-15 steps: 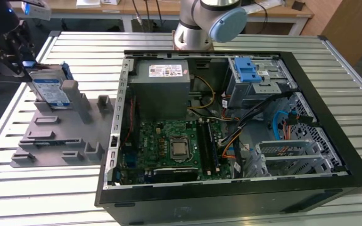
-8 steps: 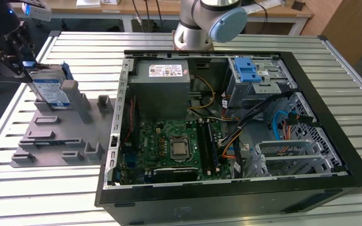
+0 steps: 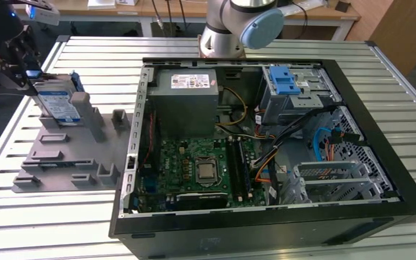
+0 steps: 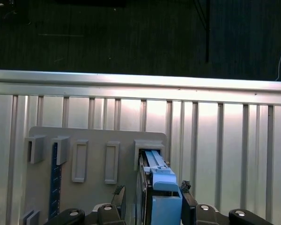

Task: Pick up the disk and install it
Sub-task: 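Pick up the disk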

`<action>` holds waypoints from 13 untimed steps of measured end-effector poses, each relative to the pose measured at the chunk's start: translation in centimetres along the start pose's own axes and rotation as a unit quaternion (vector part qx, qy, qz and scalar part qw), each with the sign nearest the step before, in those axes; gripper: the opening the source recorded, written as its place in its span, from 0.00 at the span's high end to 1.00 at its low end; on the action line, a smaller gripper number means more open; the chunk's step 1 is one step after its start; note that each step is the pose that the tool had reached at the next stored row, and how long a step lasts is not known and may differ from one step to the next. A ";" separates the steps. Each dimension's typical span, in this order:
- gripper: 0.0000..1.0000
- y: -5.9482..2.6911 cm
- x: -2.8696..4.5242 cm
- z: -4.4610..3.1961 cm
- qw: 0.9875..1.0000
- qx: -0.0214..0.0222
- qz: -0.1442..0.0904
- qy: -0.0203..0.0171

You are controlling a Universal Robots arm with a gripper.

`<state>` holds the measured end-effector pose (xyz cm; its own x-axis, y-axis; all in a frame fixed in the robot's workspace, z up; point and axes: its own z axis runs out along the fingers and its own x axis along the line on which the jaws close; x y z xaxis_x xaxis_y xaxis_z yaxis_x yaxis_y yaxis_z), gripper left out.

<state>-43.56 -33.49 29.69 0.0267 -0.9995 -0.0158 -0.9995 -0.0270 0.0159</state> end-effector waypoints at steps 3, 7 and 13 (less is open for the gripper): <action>0.44 0.00 0.00 0.11 1.000 0.000 0.000 0.000; 0.44 -0.01 0.00 0.37 1.000 0.000 0.000 0.000; 0.44 -0.05 -0.50 0.64 1.000 -0.003 0.001 0.000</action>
<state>-43.53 -32.98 29.06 0.0255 -0.9995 -0.0159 -0.9994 -0.0258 0.0210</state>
